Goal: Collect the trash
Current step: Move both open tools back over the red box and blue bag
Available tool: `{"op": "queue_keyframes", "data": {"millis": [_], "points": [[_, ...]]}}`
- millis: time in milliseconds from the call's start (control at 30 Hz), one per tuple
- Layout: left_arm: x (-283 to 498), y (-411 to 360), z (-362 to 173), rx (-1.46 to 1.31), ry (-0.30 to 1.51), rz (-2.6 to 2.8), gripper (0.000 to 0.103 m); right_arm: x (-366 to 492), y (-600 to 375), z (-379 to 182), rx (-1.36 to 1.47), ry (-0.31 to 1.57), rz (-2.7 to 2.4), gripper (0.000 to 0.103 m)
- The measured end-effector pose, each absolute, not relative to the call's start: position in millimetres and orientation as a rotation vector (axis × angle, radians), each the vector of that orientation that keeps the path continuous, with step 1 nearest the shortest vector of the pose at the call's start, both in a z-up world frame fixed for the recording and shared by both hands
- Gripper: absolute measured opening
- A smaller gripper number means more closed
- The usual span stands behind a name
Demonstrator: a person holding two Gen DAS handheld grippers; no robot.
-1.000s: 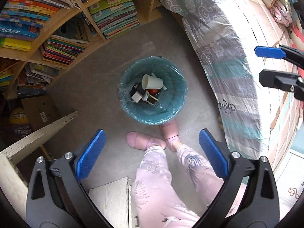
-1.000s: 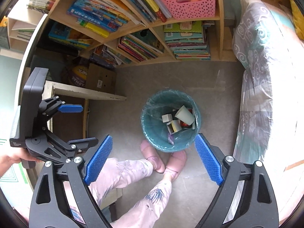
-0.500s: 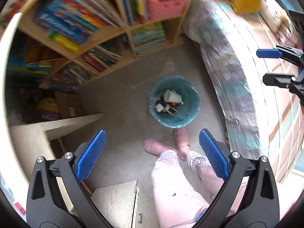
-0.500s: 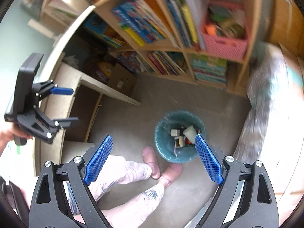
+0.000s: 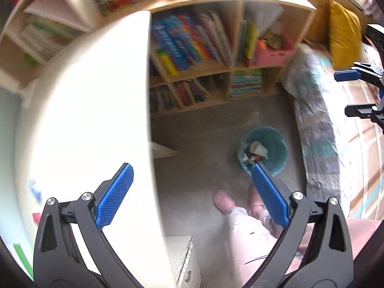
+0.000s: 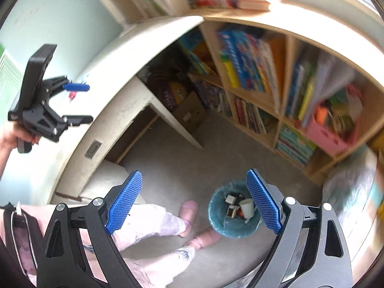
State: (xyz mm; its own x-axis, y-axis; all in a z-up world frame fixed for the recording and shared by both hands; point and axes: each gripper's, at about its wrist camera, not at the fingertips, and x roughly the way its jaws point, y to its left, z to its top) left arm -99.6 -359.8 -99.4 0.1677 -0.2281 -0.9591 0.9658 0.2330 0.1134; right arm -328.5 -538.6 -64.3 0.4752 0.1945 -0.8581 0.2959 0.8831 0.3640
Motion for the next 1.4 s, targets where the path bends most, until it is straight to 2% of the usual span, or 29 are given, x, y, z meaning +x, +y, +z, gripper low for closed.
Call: {"op": "queue_keyframes", "data": {"millis": [267,633,1000,1400], "points": [[-32,-298,-73,0.847,1.008,-0.874,0.096,-249,-517,-23,0.342,1.043,0.067,0.090],[36,-210,-65,0.693,1.057,-0.659,0.096,-137,-470,11,0.158,1.007,0.292,0.090],[74,-143,-70,0.590,1.113,-0.534,0.096,-52,-411,17,0.016,0.998,0.416,0.090],[138,-106,-99,0.508,1.182,-0.510,0.096,51,-318,-7,-0.062,1.048,0.616,0.090]]}}
